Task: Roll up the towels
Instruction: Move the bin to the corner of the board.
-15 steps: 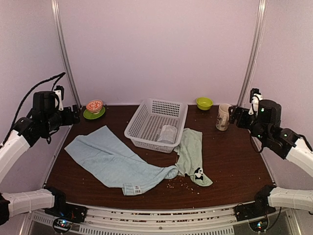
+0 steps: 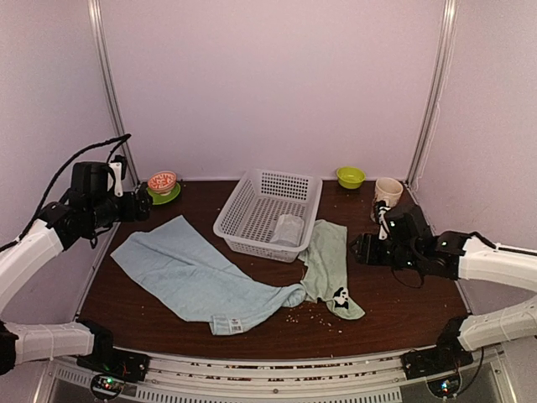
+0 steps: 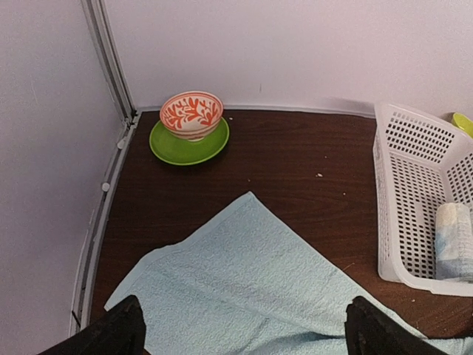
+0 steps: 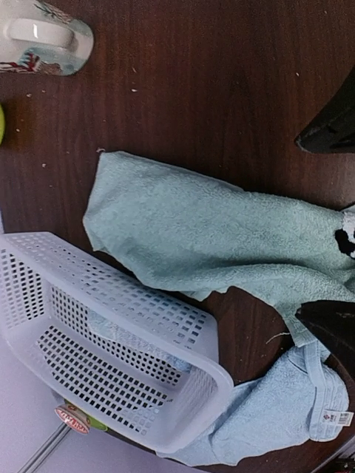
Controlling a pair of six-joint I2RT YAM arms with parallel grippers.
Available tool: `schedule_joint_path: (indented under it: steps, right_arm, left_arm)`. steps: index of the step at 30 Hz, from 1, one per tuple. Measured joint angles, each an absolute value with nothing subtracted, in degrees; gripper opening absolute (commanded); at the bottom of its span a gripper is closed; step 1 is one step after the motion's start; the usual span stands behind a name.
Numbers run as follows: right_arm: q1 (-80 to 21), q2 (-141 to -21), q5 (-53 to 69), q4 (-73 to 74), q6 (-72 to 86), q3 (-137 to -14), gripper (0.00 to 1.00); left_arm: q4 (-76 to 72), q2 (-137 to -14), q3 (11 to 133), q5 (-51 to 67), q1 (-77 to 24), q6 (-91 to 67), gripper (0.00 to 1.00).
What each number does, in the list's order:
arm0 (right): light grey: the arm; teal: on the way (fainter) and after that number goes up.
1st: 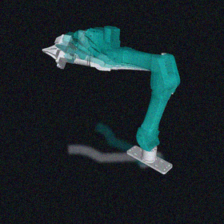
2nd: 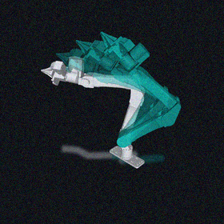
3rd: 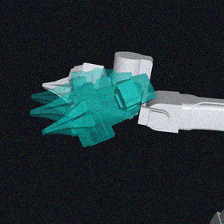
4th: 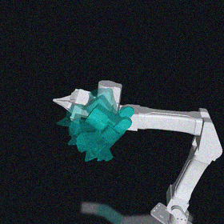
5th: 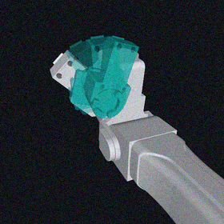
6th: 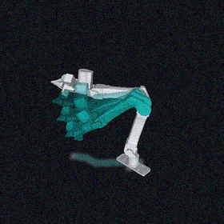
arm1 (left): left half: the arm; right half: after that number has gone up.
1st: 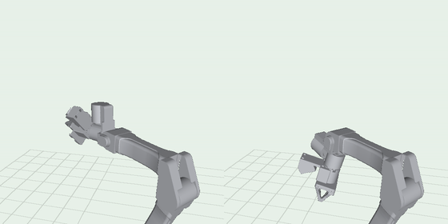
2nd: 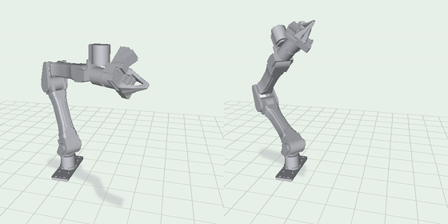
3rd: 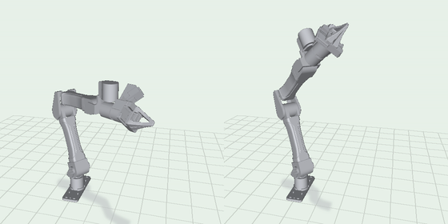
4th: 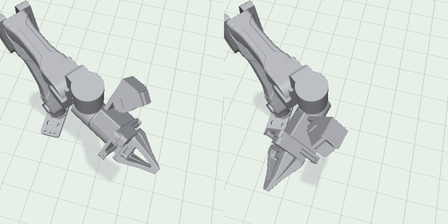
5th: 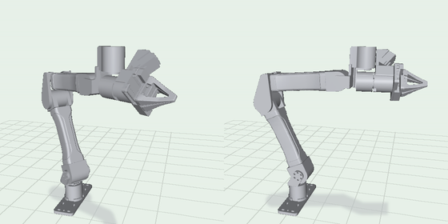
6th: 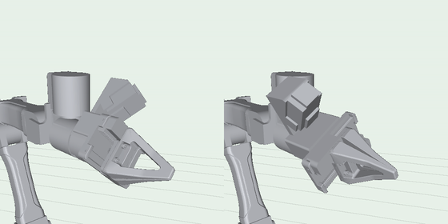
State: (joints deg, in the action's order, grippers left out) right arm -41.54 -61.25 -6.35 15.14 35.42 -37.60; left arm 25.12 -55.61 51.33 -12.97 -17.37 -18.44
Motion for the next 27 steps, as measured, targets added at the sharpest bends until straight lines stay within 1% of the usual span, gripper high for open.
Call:
schedule_joint_path:
  steps: [4, 6, 9, 12, 14, 20, 27]
  right_arm:
    - [-45.01, -66.50, -4.75, 13.58, 38.57, -37.91, 0.60]
    - [-45.60, -68.51, -3.44, 11.44, 40.16, -38.15, 0.55]
    - [-46.13, -72.36, -1.19, 7.62, 42.41, -39.70, 0.51]
    - [-48.51, -77.41, 0.56, 5.34, 42.83, -43.70, 0.40]
    - [-50.50, -80.60, 1.67, 4.93, 42.76, -46.74, 0.36]
    - [-53.76, -88.97, 4.51, 3.18, 44.29, -51.07, 0.34]
    - [-54.04, -98.04, 3.38, 3.99, 46.52, -58.17, 0.34]
  left_arm:
    - [25.58, -56.82, 51.33, -10.68, -17.37, -19.42, 0.94]
    - [25.58, -57.47, 51.35, -9.54, -17.37, -19.81, 0.93]
    - [25.91, -59.24, 51.70, -8.23, -17.37, -20.16, 0.92]
    - [26.87, -60.49, 52.18, -7.70, -17.37, -20.43, 0.92]
    - [27.42, -60.47, 52.18, -7.60, -17.37, -20.60, 0.92]
    - [27.55, -60.45, 52.21, -7.18, -17.37, -20.93, 0.91]
    - [27.57, -60.25, 52.21, -7.16, -17.37, -20.93, 0.91]
